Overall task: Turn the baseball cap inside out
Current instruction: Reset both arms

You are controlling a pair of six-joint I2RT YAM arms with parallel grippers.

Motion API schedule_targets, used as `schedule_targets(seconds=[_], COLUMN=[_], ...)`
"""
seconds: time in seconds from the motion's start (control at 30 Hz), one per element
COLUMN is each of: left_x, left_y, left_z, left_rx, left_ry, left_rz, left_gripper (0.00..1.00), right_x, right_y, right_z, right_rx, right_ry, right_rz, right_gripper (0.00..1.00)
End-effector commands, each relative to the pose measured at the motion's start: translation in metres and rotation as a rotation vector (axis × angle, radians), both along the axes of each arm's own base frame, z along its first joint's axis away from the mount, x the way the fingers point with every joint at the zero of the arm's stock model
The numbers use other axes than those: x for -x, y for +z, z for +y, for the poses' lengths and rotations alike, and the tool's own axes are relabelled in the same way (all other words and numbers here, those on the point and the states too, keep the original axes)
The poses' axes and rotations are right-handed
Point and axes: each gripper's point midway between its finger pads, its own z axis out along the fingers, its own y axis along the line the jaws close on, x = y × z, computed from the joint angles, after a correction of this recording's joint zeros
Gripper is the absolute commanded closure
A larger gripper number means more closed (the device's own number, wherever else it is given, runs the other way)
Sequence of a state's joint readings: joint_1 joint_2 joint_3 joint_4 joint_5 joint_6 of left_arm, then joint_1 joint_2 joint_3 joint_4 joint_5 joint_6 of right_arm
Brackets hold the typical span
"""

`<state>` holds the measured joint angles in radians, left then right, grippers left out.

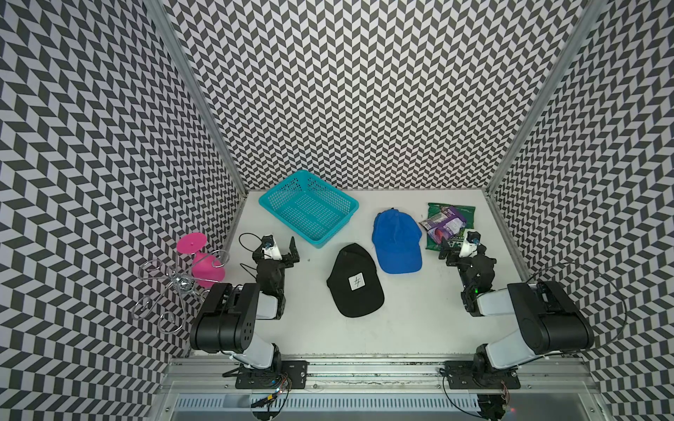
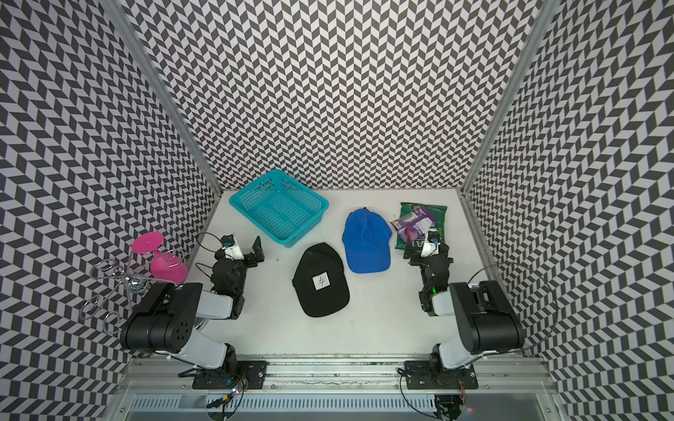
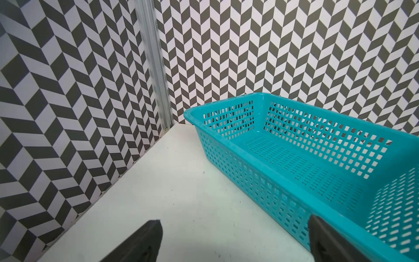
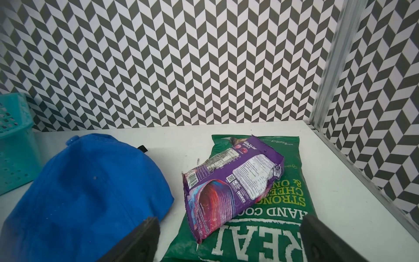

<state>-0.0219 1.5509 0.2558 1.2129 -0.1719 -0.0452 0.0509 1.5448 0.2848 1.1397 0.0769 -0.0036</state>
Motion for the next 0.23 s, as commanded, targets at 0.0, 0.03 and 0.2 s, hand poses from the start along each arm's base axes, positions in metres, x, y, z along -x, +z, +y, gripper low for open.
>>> schedule_targets(seconds=[0.0, 0.03, 0.2], left_x=[-0.0003, -0.0002, -0.0002], left_y=[0.0068, 0.0066, 0.0066], left_z=[0.0011, 0.0011, 0.001], left_rx=[-0.009, -0.009, -0.009], left_ry=[0.009, 0.009, 0.009], left_rz=[-0.022, -0.021, -0.021], left_gripper=[0.0, 0.0, 0.0], right_x=[-0.0055, -0.0056, -0.0015], right_y=[0.0126, 0.0121, 0.0155], right_z=[-0.0004, -0.0006, -0.0001], right_rx=[0.001, 0.001, 0.004], right_ry=[0.005, 0.005, 0.009], right_rz=[-0.037, -0.035, -0.051], right_gripper=[0.0, 0.0, 0.0])
